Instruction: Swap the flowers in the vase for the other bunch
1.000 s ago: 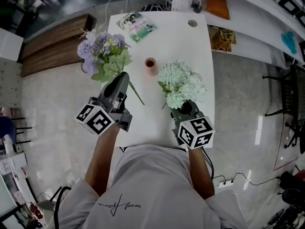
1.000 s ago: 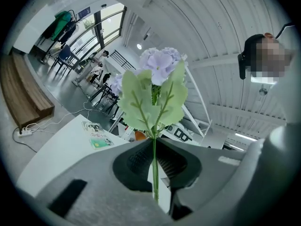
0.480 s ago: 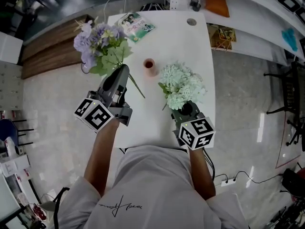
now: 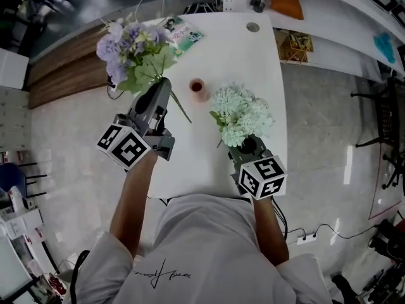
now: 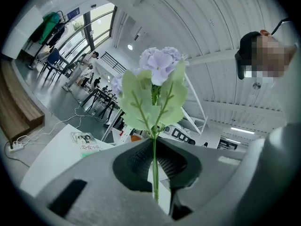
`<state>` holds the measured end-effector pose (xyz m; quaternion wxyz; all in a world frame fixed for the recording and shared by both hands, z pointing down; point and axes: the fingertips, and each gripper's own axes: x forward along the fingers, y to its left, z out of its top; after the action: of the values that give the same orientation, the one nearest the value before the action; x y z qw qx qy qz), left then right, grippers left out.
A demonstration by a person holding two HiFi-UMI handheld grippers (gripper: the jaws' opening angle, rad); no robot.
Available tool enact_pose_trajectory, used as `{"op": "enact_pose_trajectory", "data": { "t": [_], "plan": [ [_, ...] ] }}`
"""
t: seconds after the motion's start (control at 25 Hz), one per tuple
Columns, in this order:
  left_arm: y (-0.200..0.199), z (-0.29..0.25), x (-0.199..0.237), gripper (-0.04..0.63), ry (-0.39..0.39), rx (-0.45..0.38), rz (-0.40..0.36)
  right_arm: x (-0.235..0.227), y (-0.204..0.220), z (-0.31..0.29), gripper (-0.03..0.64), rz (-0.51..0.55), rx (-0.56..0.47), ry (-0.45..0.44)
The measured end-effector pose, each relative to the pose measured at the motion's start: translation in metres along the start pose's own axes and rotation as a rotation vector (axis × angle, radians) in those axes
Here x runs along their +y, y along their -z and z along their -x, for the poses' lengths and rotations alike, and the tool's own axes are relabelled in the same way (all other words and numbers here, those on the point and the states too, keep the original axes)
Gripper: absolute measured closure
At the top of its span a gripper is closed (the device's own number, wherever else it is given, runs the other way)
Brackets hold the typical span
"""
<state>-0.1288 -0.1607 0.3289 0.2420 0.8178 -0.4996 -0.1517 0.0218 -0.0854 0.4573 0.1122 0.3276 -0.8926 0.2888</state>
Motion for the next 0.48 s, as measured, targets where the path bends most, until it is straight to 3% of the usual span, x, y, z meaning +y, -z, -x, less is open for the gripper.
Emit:
{"op": "enact_pose_trajectory", "data": {
  "t": [0.24,0.48],
  "plan": [
    [-0.004,0.000,0.002,0.578,-0.005,-0.002,-0.065,0.002,0.008,0.005,0.537,-0.001,0.009,0.013],
    [-0.004,-0.003,0.003,0.575,0.002,-0.013,-0.071,0.005,0.017,0.007,0.537,0.000,0.024,0.016]
  ]
}}
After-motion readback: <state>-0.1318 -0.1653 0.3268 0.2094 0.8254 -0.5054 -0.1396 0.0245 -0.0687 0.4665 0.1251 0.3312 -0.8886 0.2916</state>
